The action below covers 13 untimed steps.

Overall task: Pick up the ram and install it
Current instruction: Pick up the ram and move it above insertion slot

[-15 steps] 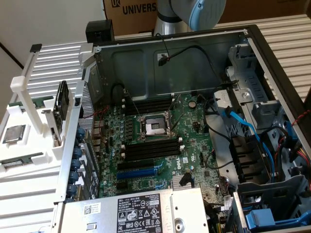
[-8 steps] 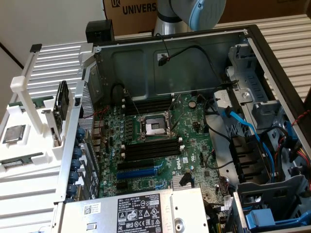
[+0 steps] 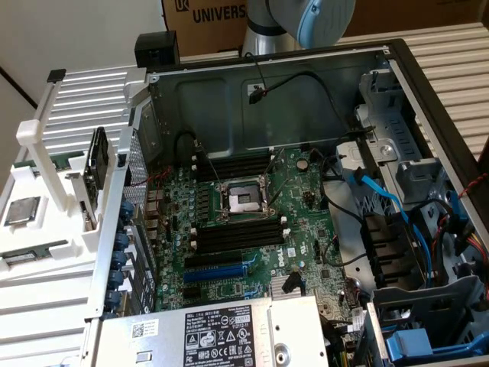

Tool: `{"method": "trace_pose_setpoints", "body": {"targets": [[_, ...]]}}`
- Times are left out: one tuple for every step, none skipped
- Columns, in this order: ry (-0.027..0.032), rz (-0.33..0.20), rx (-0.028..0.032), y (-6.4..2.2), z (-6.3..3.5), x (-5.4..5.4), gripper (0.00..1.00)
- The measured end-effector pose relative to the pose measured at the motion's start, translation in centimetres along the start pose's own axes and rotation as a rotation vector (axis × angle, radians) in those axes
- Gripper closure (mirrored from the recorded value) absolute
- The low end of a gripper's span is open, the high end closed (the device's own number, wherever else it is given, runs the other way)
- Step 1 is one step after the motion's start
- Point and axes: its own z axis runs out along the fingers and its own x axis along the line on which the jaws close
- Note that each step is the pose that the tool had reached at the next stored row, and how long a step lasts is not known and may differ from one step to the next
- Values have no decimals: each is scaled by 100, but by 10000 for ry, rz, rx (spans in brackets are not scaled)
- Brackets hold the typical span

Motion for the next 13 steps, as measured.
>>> {"method": "trace_pose_setpoints", "body": {"targets": [[9, -180, -2, 0, 0, 0, 90], [27, -555, -7, 0, 0, 0, 90], [36, -730, -10, 0, -1, 0, 90], [44, -903, -12, 0, -1, 0, 90], [61, -1268, -17, 0, -1, 0, 90], [71, -1465, -20, 0, -1, 0, 90], [95, -2009, -27, 0, 0, 0, 90], [104, -2177, -30, 0, 0, 0, 90], [112, -2369, -32, 0, 0, 0, 90], [121, -2542, -35, 0, 0, 0, 90], [129, -2721, -37, 0, 0, 0, 90], [139, -2919, -40, 0, 0, 0, 90], [147, -3103, -43, 0, 0, 0, 90]]}}
